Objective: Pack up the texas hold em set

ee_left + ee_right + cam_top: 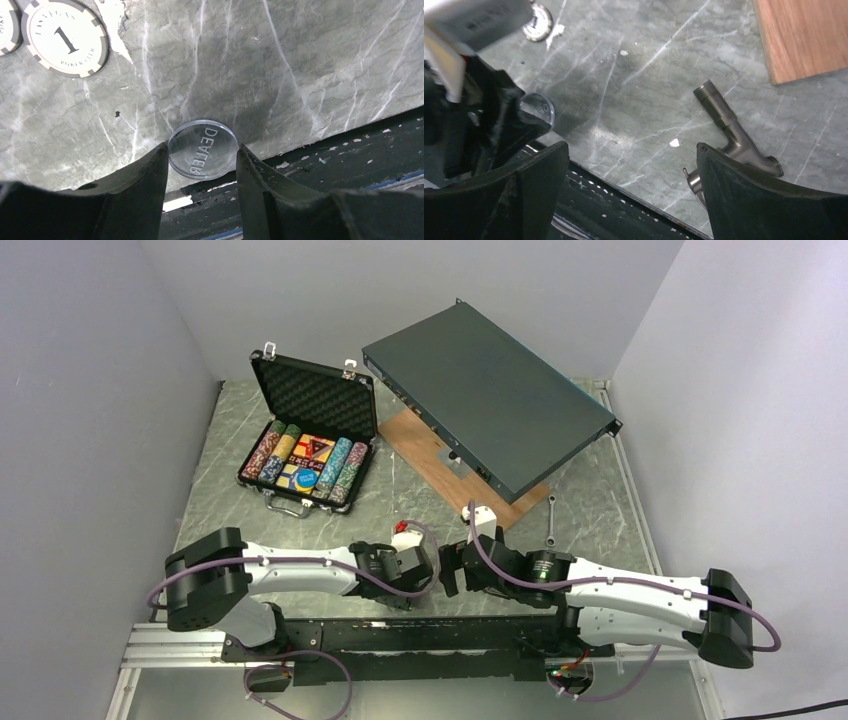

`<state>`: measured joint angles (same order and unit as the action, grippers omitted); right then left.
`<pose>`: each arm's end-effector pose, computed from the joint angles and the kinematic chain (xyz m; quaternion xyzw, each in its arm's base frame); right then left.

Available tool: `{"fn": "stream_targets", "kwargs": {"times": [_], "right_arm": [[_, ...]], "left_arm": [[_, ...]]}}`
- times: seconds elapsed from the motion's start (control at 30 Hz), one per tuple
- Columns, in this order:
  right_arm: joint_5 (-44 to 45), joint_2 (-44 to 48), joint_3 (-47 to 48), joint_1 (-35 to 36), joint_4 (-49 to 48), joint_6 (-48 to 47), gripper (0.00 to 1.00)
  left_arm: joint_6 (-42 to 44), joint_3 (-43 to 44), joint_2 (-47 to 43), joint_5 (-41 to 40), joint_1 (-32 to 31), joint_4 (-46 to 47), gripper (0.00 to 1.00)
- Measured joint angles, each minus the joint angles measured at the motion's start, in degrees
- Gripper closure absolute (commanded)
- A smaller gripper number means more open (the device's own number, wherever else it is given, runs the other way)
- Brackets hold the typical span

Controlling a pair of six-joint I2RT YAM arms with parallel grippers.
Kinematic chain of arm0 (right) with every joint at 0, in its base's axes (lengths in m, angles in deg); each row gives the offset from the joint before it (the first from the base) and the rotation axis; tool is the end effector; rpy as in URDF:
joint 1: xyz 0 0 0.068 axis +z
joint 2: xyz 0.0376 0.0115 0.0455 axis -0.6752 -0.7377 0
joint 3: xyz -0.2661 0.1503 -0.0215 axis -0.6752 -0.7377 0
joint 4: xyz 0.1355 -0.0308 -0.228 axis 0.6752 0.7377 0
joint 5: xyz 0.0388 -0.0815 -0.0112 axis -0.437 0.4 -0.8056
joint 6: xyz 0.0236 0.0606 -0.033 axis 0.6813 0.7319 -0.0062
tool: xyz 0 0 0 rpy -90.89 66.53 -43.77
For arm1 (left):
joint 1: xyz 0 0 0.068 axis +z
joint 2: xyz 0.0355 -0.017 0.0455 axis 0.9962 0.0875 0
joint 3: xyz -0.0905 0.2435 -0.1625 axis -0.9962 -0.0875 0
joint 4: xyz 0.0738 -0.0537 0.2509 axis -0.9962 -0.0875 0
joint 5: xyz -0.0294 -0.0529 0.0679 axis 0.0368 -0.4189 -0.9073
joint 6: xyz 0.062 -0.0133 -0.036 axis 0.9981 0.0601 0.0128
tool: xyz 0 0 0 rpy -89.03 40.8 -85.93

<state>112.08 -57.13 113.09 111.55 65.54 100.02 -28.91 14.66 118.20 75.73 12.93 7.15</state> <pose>0.0888 0.1666 0.2310 -0.1550 0.8985 0.1947 0.3615 0.0949 -0.2503 0.1677 0.1430 0.9708 -0.0923 0.1690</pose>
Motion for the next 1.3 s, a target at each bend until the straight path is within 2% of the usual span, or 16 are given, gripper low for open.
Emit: {"fn": "stream_targets", "kwargs": {"times": [0.27,0.37,0.4,0.67,0.8,1.07,1.3], "right_arm": [[-2.27,-3.58,-1.2,0.07,0.07,1.49,0.0],[-2.25,-3.58,-1.2,0.07,-0.22,1.64,0.01],[-2.21,-3.58,-1.2,0.07,-0.35,1.68,0.0],[-2.21,-4.15,-1.2,0.07,-1.95,1.9,0.01],[-2.21,-4.96,-1.2,0.07,-2.45,1.86,0.01],[-2.21,-6.12,-1.2,0.07,-3.93,1.38,0.01],[-2.23,-7.82,-1.14,0.07,-5.66,0.7,0.0]], "left_arm": [[-3.76,-1.97,-2.27,-2.69,-0.26,-0.28,0.8],[-4.74,-2.21,-2.64,-4.04,-0.31,-1.88,0.99],[-4.96,-2.21,-2.71,-4.5,-0.31,-2.54,1.0],[-6.45,-2.12,-3.3,-7.5,0.13,-8.52,1.0],[-5.73,-2.27,-4.31,-8.37,2.75,-12.68,1.0],[-0.59,-1.88,-11.74,-8.37,12.28,-16.83,1.0],[9.14,3.91,-18.38,-7.8,27.74,-17.9,1.0]]}}
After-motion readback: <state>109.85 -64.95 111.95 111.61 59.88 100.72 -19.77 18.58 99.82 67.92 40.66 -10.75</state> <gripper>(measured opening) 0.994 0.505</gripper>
